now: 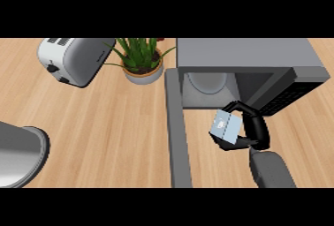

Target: Pick up the milk, place it into the microwave and close the microwave

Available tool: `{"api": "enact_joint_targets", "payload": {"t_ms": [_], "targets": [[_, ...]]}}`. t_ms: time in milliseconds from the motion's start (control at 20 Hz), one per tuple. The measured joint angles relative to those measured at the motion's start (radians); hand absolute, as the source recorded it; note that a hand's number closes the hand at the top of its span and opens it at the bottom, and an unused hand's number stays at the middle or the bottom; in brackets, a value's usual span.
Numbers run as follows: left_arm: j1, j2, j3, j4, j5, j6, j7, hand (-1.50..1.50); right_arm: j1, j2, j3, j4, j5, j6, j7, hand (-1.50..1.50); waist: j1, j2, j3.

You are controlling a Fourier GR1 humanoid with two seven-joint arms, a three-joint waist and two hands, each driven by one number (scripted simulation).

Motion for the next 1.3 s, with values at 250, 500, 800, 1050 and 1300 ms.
{"api": "enact_joint_targets", "payload": {"t_ms": [250, 500, 800, 1050, 1300], "targets": [[-0.017, 0.005, 0.025, 0.034, 0.011, -0.025, -0.006, -1.5, -0.092, 0.009, 0.009, -0.027, 0.008, -0.061, 0.116, 1.5, 0.004, 0.001, 0.0], [-0.025, 0.01, 0.039, 0.053, 0.021, -0.048, -0.009, -1.5, -0.228, 0.011, 0.011, 0.061, 0.075, -0.162, 0.172, 1.5, 0.011, 0.004, 0.0], [-0.047, 0.008, 0.033, 0.062, -0.005, -0.047, -0.009, -1.5, -0.411, -0.006, -0.005, 0.269, 0.159, -0.267, 0.203, 1.5, 0.016, 0.01, 0.005], [-0.062, 0.029, 0.044, 0.088, 0.007, -0.058, -0.01, -1.5, -0.55, -0.024, -0.037, 0.472, 0.209, -0.364, 0.18, 1.5, 0.033, 0.015, 0.005], [-0.094, 0.039, 0.036, 0.13, -0.009, -0.072, -0.02, -1.5, -0.656, -0.042, -0.081, 0.634, 0.225, -0.448, 0.144, 1.5, 0.048, 0.023, 0.006]]}}
